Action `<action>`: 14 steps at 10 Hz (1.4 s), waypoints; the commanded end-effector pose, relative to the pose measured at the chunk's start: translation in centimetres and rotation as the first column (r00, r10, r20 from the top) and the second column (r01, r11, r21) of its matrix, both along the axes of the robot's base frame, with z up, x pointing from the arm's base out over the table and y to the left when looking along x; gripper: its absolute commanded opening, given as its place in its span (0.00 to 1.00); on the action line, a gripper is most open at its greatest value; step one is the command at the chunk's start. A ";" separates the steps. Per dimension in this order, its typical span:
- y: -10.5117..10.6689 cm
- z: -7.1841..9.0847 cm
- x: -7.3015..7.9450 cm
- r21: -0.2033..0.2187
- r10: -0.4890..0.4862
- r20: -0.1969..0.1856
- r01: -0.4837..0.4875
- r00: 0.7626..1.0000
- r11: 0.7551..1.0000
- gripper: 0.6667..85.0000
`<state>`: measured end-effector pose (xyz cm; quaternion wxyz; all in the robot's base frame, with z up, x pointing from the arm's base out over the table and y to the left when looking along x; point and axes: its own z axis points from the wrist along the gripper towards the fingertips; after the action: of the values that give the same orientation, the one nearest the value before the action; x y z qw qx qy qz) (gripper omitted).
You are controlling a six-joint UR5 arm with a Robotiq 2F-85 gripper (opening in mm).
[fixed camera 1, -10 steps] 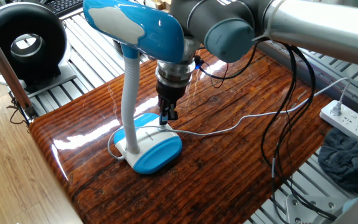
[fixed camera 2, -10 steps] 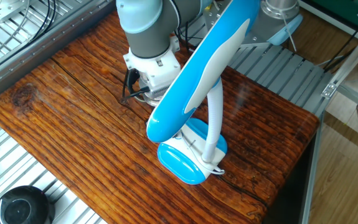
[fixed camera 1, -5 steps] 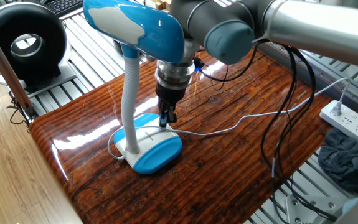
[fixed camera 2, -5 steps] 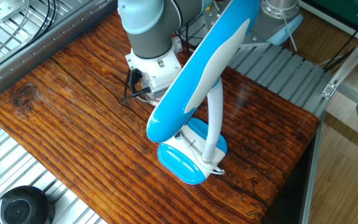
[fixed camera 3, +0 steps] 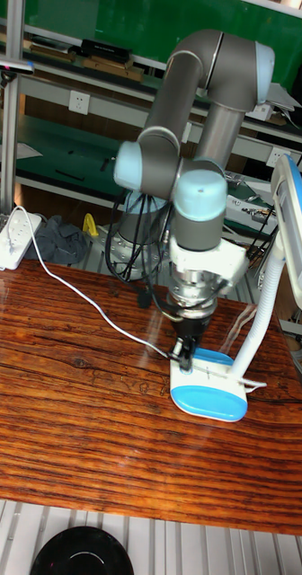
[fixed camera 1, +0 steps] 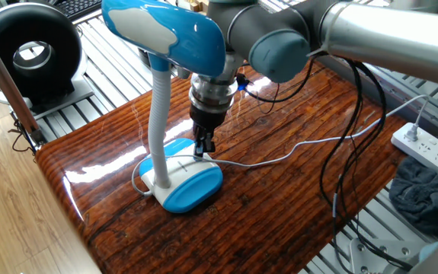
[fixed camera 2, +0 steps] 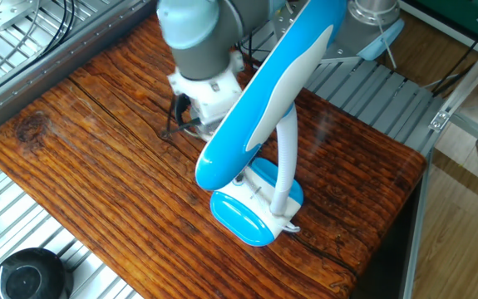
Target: Turn on the desk lamp by pressing the button
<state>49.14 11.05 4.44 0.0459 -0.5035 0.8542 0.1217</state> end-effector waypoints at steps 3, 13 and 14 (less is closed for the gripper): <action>-2.4 3.7 -0.9 0.062 0.002 -0.052 0.001 0.999 0.998 0.00; 1.4 1.3 0.5 0.065 -0.095 -0.035 0.097 0.995 0.993 0.00; 1.3 1.2 0.5 0.060 -0.095 -0.035 0.097 0.995 0.993 0.00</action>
<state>49.31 11.86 5.99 0.0498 -0.4638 0.8709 0.1551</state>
